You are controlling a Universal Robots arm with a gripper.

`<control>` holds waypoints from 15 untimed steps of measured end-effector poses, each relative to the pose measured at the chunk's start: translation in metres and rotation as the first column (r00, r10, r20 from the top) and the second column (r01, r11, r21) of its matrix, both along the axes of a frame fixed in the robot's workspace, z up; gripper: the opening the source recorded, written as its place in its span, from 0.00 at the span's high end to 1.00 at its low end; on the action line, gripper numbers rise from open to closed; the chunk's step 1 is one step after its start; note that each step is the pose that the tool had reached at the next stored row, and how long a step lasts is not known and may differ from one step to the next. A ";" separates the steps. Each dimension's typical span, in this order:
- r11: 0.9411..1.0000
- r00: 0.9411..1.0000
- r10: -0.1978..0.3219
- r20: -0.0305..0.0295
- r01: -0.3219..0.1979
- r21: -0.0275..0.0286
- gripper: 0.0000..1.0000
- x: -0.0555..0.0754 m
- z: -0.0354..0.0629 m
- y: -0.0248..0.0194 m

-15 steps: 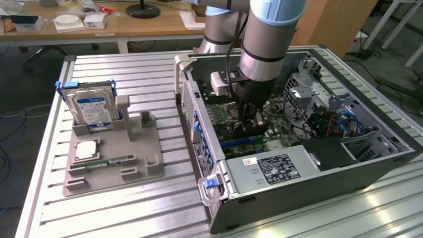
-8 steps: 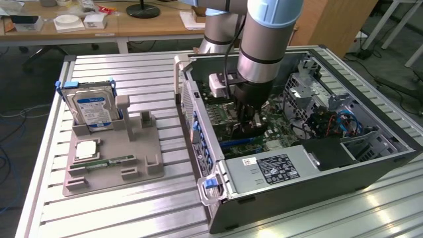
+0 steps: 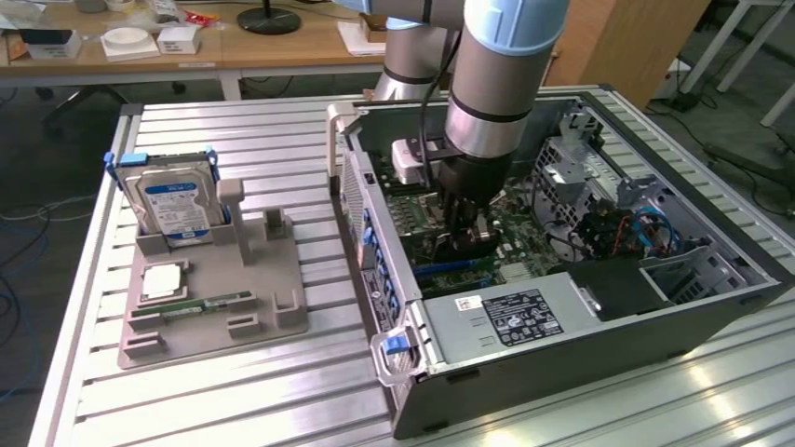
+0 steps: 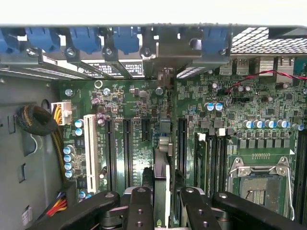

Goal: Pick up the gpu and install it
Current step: 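Insert the gpu into the slot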

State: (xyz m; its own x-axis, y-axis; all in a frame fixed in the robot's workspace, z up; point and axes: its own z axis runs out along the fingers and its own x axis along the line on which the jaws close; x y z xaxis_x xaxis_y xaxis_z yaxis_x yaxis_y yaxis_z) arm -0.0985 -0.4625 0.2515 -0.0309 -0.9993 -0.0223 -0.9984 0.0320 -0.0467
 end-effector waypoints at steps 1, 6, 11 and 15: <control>1.000 1.000 0.000 0.000 0.000 0.000 0.74 0.000 0.0000 0.0000; 1.000 1.000 0.000 0.000 0.000 0.000 0.74 0.010 -0.0001 0.0000; 1.000 1.000 0.001 0.000 -0.001 0.000 0.74 0.011 -0.0007 -0.0001; 1.000 1.000 0.007 0.000 -0.007 0.000 0.74 0.011 -0.0019 -0.0011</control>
State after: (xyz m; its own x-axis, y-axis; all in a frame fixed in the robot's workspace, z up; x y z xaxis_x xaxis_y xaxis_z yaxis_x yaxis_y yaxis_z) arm -0.0871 -0.4636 0.2496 -0.0240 -0.9995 -0.0223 -0.9986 0.0250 -0.0467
